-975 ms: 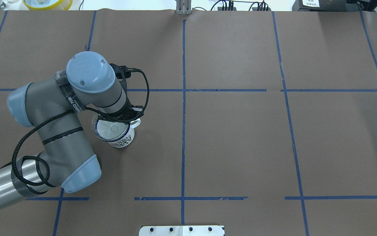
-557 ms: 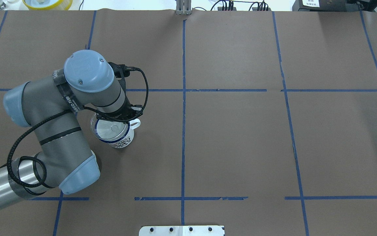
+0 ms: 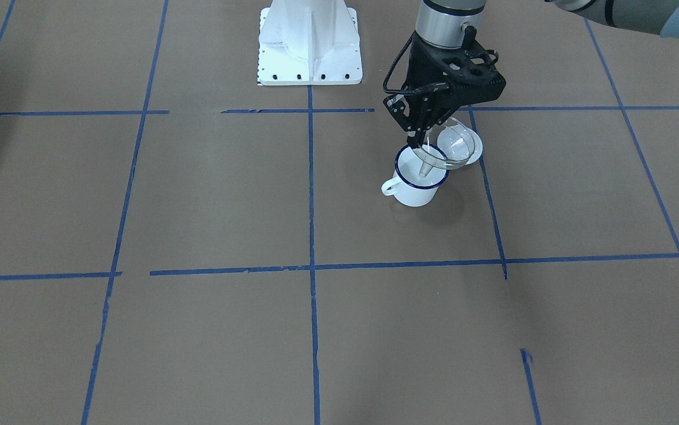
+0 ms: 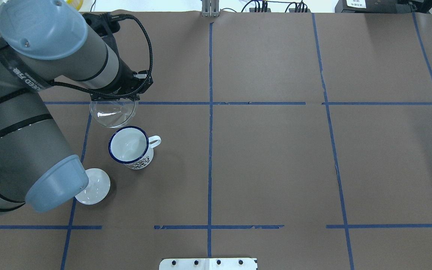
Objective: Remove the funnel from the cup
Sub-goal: 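Lift the clear funnel up out of the mug with the left gripper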
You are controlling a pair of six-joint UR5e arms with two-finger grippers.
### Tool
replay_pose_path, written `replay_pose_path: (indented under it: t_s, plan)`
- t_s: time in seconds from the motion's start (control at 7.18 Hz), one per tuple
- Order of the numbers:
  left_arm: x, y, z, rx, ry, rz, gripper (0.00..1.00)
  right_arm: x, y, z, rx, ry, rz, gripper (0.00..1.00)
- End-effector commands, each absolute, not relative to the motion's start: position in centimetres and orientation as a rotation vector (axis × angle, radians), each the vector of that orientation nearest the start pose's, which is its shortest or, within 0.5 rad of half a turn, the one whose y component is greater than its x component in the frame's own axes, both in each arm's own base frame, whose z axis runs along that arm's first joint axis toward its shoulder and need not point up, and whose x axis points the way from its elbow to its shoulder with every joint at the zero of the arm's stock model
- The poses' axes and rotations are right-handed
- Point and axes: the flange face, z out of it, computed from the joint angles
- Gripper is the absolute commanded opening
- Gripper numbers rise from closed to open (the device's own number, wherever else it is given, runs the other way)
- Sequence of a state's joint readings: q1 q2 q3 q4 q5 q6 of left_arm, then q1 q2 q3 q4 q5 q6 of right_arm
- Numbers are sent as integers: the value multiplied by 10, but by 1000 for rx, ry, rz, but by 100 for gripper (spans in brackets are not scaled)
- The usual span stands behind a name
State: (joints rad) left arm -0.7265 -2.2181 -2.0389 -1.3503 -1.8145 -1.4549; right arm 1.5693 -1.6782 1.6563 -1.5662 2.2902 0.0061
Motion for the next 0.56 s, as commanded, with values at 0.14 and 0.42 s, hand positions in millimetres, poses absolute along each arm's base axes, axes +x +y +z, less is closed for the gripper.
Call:
replay_pose_path:
  t_s: [0.14, 0.42]
  plan:
    - [353, -542, 186, 299, 1120, -942, 0, 67, -445, 671, -20, -719, 11, 100]
    - [380, -603, 267, 363, 1120, -1124, 0, 67, -445, 670, -19, -719, 10, 100]
